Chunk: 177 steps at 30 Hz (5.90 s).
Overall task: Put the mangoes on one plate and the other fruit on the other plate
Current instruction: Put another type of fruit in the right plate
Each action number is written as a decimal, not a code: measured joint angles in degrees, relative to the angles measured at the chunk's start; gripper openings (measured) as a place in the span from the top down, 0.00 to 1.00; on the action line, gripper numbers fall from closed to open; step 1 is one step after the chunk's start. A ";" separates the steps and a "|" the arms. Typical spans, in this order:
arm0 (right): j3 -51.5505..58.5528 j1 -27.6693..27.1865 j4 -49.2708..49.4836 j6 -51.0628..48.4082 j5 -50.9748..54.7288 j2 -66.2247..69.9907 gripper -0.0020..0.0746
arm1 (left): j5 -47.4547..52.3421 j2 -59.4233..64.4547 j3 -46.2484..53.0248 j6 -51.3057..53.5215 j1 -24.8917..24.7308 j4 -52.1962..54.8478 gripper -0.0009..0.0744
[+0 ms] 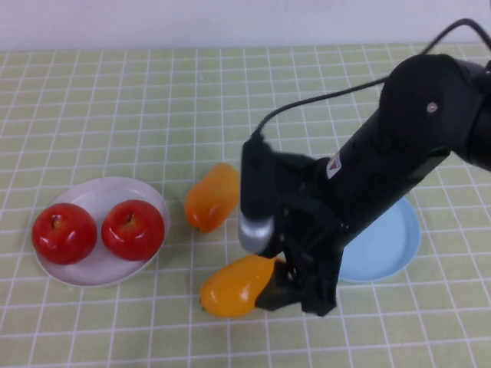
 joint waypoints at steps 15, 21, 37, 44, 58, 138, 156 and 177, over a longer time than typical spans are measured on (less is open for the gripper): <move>0.01 4.13 -4.67 -23.16 -9.29 10.27 0.28 | 0.00 0.00 0.00 0.00 0.00 0.00 0.98; 0.01 4.13 -6.19 -23.42 -12.41 13.30 0.28 | 0.00 0.00 0.00 0.00 0.00 0.00 0.98; -0.95 4.13 -7.71 -23.78 -20.86 18.97 0.28 | 0.00 0.00 0.00 0.00 0.00 0.00 0.98; -0.95 4.13 -8.07 -23.58 -20.63 20.15 0.31 | 0.00 0.00 0.00 0.00 0.00 0.00 0.98; -8.06 2.37 -9.71 16.28 -18.49 15.96 0.33 | 0.00 0.00 0.00 0.00 0.00 0.00 0.98; -43.41 -4.16 -13.86 71.53 -8.97 43.07 0.13 | 0.00 0.00 0.00 0.00 0.00 0.00 0.98; -44.08 -4.03 -28.06 70.79 6.21 32.92 0.26 | 0.00 0.00 0.00 0.00 0.00 0.00 0.98; -29.54 -7.87 -31.42 73.61 7.49 30.38 0.26 | 0.00 0.00 0.00 0.00 0.00 0.00 0.98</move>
